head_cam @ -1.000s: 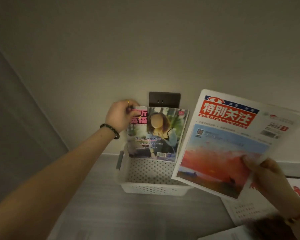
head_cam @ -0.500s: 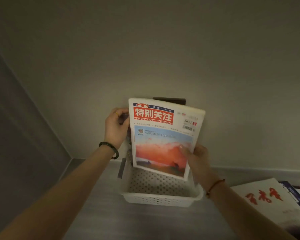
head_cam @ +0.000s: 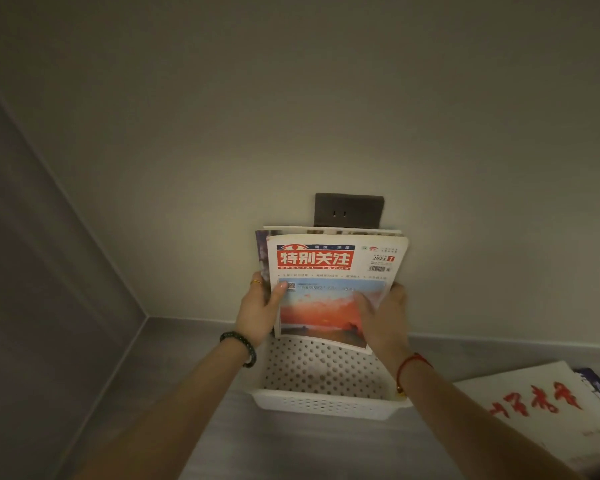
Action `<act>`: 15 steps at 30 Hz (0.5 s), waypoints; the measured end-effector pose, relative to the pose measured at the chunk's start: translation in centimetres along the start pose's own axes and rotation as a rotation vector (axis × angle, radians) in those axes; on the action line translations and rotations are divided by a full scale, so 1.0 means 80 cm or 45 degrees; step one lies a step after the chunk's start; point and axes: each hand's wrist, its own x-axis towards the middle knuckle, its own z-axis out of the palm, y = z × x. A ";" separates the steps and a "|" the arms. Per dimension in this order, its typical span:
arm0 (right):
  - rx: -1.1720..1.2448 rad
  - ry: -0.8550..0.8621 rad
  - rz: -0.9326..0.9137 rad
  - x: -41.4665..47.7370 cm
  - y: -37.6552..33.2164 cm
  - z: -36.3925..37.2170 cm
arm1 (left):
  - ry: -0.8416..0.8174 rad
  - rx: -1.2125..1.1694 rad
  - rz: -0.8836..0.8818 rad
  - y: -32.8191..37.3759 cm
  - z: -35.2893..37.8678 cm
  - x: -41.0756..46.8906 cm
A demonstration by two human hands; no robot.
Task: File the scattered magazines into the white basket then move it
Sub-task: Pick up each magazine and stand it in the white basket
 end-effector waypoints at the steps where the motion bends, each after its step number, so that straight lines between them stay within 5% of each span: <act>1: -0.034 -0.026 0.002 0.001 -0.002 -0.001 | -0.005 0.009 -0.010 0.000 0.002 0.002; 15: -0.205 -0.232 -0.179 0.013 -0.002 -0.017 | -0.054 0.175 -0.091 0.006 -0.011 0.008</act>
